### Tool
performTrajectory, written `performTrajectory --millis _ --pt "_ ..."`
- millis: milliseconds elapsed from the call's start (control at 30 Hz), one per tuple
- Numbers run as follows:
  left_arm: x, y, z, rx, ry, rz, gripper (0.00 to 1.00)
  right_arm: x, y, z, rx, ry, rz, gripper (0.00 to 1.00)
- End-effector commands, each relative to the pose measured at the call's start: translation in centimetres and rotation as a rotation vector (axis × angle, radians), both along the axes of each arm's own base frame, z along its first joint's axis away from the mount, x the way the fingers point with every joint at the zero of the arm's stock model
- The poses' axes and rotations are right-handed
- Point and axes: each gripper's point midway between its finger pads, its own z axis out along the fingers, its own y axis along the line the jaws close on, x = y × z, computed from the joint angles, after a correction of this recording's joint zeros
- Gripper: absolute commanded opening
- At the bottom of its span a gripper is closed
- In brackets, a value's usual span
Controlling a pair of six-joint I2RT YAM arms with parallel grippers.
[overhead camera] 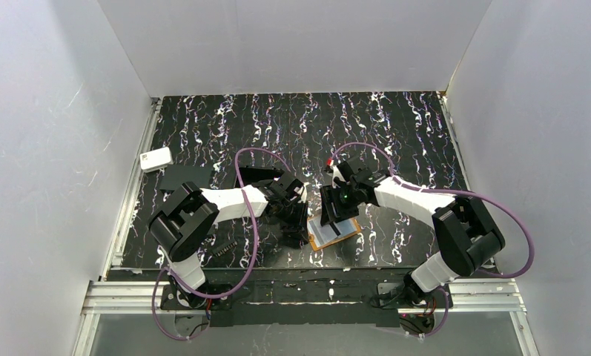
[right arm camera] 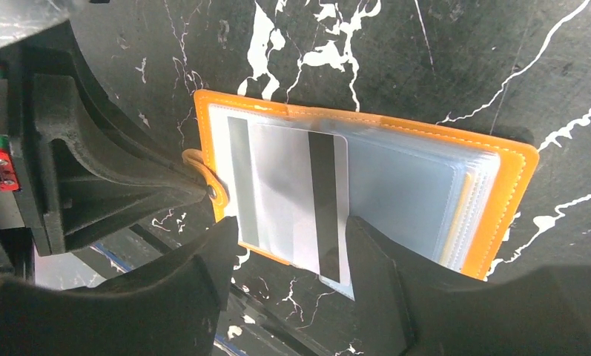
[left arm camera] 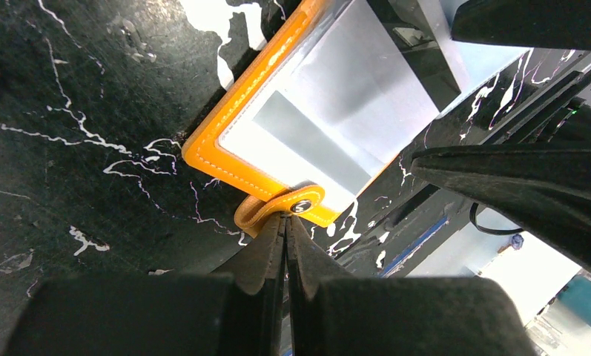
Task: Put the credit cards into the card holder
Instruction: Insert the credit card into the card holder.
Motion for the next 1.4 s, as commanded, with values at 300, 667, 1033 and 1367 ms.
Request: performTrajectory --millis 300,667,1033,1367 --pt "-0.4 2.1 -2.3 0.122 0.008 -0.002 0.00 -2.5 2.8 -0.4 0.236 0.137 -0.066 0.64" --pt "-0.4 2.3 -1.9 0.118 -0.006 -0.003 0.00 -1.9 3.6 1.9 0.326 0.108 -0.139 0.65" --pt "-0.4 2.2 -1.8 0.112 -0.008 -0.002 0.00 -1.6 -0.9 -0.8 0.011 0.015 -0.113 0.67" --pt "-0.4 2.3 -1.7 0.115 -0.009 -0.002 0.00 -2.7 -0.8 -3.1 -0.078 0.005 -0.080 0.67"
